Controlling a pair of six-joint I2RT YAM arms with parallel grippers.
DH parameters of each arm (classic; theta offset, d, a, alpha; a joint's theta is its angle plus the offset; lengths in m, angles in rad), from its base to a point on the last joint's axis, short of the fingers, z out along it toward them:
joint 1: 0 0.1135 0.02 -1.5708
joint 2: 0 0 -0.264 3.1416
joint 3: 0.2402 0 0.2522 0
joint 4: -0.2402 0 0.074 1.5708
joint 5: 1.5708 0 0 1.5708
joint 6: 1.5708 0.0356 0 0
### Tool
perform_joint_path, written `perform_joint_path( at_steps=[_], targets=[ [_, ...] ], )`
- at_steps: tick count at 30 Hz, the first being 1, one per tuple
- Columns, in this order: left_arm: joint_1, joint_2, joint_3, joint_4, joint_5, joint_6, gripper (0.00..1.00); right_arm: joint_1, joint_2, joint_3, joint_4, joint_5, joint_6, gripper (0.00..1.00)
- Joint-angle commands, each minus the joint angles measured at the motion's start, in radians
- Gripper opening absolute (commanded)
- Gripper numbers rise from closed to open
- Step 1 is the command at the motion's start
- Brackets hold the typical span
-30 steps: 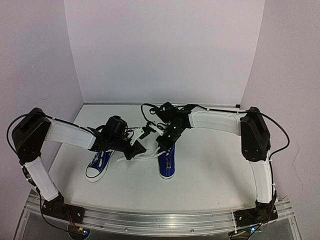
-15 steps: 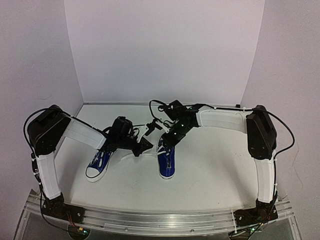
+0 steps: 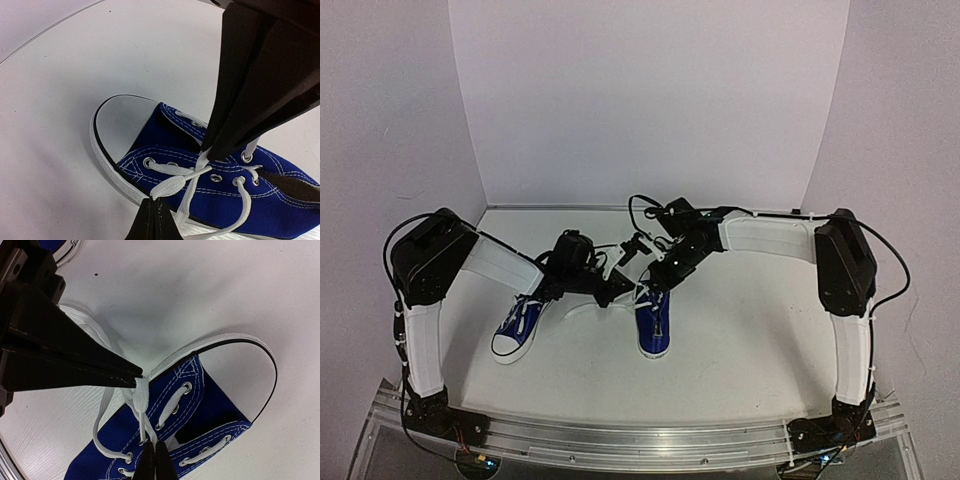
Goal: Tie the shoes
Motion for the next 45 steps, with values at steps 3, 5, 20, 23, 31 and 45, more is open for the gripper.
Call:
perform_joint_path(
  at_steps=[3,5,20,23,31,45],
  targets=[
    [0.004,0.012,0.048,0.010,0.003,-0.006,0.00,0.000,-0.071,-0.013,0.041,-0.062,-0.007,0.00],
    [0.018,0.009,0.037,0.030,-0.033,-0.034,0.00,-0.001,-0.073,-0.014,0.042,-0.063,-0.007,0.00],
    [0.037,0.008,0.037,0.006,0.112,-0.012,0.00,-0.006,-0.093,-0.037,0.068,-0.079,-0.053,0.00],
    [0.037,0.015,0.052,-0.020,0.152,0.010,0.00,-0.006,-0.095,-0.038,0.076,-0.084,-0.062,0.00],
    [0.037,0.030,0.083,-0.055,0.164,0.029,0.00,-0.006,-0.079,-0.036,0.082,-0.115,-0.062,0.00],
    [0.040,0.051,0.115,-0.060,0.078,0.008,0.00,-0.008,-0.083,-0.048,0.083,-0.144,-0.072,0.00]
  ],
)
